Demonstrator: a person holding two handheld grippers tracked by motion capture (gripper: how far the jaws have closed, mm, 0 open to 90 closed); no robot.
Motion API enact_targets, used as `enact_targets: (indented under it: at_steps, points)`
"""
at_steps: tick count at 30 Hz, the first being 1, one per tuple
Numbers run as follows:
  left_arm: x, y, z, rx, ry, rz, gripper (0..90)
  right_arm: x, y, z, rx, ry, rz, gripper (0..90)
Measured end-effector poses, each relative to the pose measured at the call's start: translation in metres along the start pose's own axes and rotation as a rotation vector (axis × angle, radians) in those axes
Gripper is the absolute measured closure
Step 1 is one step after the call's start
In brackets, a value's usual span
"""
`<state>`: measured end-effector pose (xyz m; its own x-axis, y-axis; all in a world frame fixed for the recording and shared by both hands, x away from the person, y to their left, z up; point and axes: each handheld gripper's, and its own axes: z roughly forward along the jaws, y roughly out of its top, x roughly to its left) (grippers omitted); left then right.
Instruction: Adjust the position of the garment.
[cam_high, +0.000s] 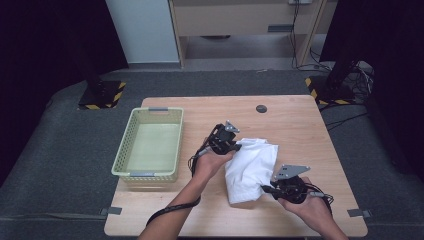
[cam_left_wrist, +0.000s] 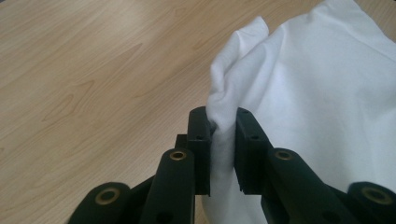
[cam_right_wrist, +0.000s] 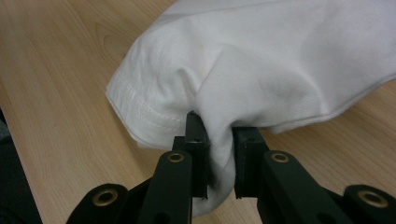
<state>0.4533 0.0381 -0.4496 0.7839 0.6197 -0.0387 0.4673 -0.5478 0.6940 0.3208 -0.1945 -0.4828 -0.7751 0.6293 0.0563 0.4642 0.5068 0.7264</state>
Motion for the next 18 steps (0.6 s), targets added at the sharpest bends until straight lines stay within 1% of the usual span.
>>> enact_targets:
  at_steps: [9,18]
  points:
    - [0.002,0.001,-0.004,0.002,0.003,0.006,78.8,0.002,0.006,-0.001,0.001,0.004,-0.014,79.1]
    - [0.005,0.003,-0.015,-0.001,0.018,0.01,78.8,0.005,0.015,0.0,-0.001,0.012,-0.028,79.1]
